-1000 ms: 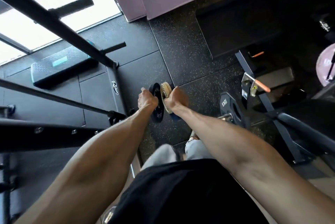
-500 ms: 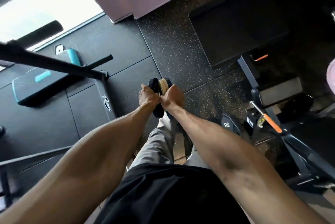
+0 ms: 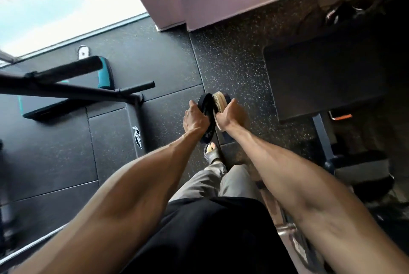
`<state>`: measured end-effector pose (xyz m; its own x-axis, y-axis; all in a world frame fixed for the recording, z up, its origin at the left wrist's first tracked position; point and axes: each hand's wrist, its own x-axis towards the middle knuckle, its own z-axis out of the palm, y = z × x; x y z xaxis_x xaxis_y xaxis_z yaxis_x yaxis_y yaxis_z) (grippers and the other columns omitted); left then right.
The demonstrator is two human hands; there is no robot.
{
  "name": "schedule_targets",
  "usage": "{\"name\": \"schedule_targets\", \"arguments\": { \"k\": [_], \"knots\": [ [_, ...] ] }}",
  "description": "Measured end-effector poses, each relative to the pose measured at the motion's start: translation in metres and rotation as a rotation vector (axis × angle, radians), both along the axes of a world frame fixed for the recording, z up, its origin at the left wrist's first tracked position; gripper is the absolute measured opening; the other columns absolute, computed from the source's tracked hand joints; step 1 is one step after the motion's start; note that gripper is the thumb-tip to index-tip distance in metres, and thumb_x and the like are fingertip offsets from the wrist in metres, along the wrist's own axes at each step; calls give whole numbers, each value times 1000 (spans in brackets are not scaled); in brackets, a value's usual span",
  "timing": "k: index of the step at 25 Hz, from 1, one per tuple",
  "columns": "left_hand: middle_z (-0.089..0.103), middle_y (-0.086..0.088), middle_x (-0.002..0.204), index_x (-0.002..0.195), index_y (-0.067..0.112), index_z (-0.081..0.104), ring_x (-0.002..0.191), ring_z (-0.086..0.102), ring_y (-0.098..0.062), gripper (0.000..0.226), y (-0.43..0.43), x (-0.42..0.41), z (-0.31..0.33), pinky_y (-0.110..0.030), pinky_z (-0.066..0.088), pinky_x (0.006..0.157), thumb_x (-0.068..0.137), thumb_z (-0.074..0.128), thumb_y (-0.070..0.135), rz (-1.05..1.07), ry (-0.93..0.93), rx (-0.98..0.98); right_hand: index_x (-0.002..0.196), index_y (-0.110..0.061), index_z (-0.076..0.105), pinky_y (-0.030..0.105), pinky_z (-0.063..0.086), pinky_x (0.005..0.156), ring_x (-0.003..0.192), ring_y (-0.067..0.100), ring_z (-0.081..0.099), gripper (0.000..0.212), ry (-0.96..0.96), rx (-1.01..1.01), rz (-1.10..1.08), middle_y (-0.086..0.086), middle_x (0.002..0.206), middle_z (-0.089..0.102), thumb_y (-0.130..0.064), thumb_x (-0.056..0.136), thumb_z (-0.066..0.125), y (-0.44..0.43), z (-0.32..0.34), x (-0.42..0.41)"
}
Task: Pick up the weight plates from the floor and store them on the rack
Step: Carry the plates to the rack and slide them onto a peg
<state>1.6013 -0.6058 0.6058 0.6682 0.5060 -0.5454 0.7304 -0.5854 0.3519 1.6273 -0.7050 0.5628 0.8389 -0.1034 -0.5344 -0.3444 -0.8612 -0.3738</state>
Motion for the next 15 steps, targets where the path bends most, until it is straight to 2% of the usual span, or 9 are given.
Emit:
{"name": "schedule_targets", "arguments": {
  "k": [5,8,11,13,15],
  "knots": [
    [69,-15,107,118,8,47,98,65,-32,30,45,46,19,-35,41,71,90,55,5,100,-95,123,111,-3,58,33,54,66,86,32,70,38,-37,14,192,15,104,71,-25,81,68,42,28,82],
    [69,-18,110,124,7,46,101,67,-34,35,73,73,36,-41,52,79,91,57,7,240,-157,175,108,-3,59,32,56,68,85,31,70,35,-50,58,369,13,99,70,-22,81,69,76,50,125],
    [69,-21,112,128,5,44,104,66,-37,40,89,95,58,-46,53,86,92,58,12,380,-219,220,107,-5,58,36,60,72,83,30,70,41,-67,138,513,11,96,70,-29,79,75,107,70,157],
    [69,-21,109,126,5,43,100,67,-37,39,97,106,72,-47,55,84,91,59,11,449,-261,258,103,-6,58,36,60,69,75,28,69,46,-62,188,582,8,91,71,-40,77,74,126,78,173],
    [70,-21,107,123,5,45,97,67,-37,37,111,113,86,-44,55,80,90,59,8,508,-281,309,100,-5,59,35,61,64,65,25,68,46,-32,228,630,8,86,71,-42,77,72,140,89,185]
  ]
}}
